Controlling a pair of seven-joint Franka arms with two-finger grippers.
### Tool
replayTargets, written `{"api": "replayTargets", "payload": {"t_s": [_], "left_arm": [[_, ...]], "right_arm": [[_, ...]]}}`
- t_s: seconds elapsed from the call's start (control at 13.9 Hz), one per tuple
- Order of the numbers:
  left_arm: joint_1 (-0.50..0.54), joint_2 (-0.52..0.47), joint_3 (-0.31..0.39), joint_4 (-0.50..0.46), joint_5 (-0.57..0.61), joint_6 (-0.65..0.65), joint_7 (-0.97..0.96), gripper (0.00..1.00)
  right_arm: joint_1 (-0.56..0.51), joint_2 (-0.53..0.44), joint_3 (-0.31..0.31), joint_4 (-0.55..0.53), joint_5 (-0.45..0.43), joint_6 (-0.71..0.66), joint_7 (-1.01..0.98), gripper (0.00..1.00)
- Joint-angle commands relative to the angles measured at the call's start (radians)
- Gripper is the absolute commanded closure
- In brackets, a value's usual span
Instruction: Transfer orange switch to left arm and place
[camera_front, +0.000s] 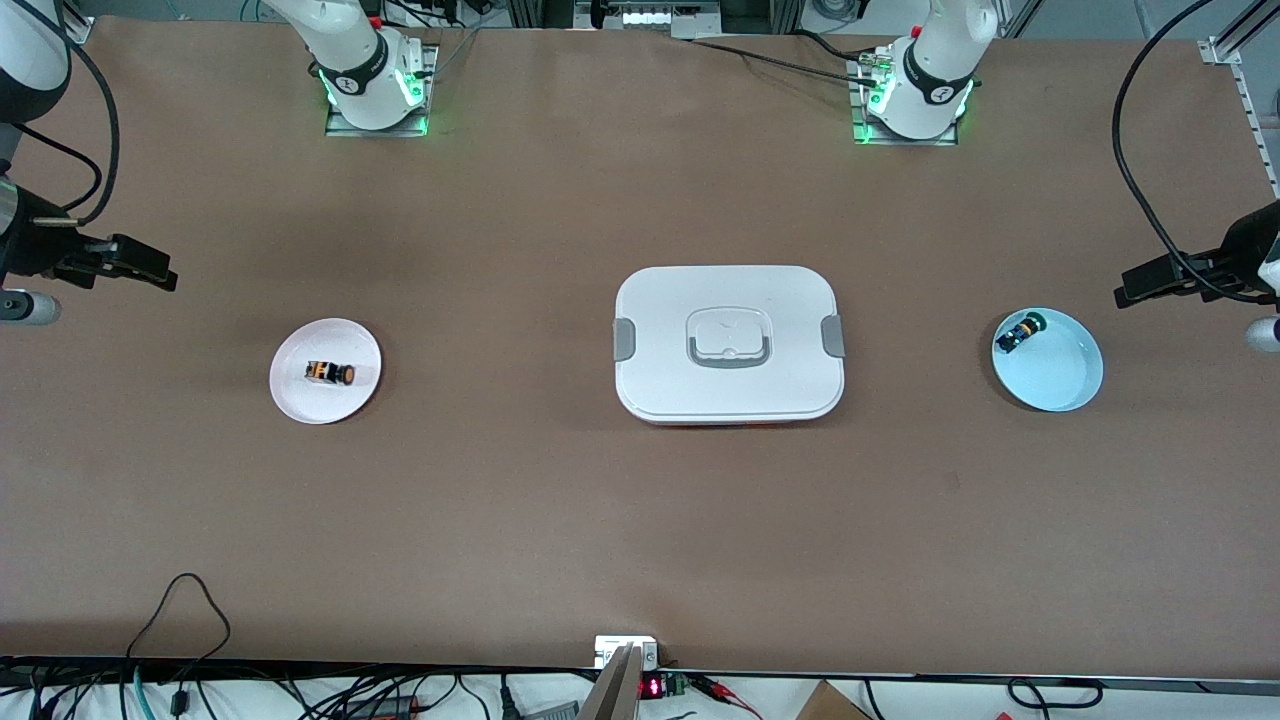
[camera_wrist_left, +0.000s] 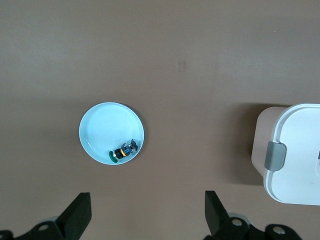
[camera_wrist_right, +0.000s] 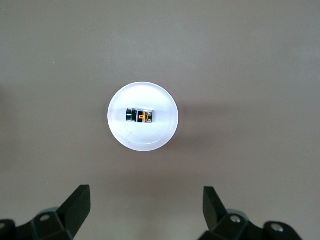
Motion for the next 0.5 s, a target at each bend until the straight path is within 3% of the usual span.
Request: {"api": "replayTargets", "payload": {"t_s": [0.0, 0.43], "left_arm": [[0.003, 0.019, -0.005, 0.038, 0.023, -0.023, -0.007, 0.00], [0.004, 0.018, -0.005, 0.038, 0.025, -0.023, -0.008, 0.00]], "right_arm": [[0.000, -0.019, 0.004, -0.018, 0.010, -0.007, 0.012, 0.00], [0.000, -0.001, 0.004, -0.008, 0.016, 0.012, 0.012, 0.00]]}}
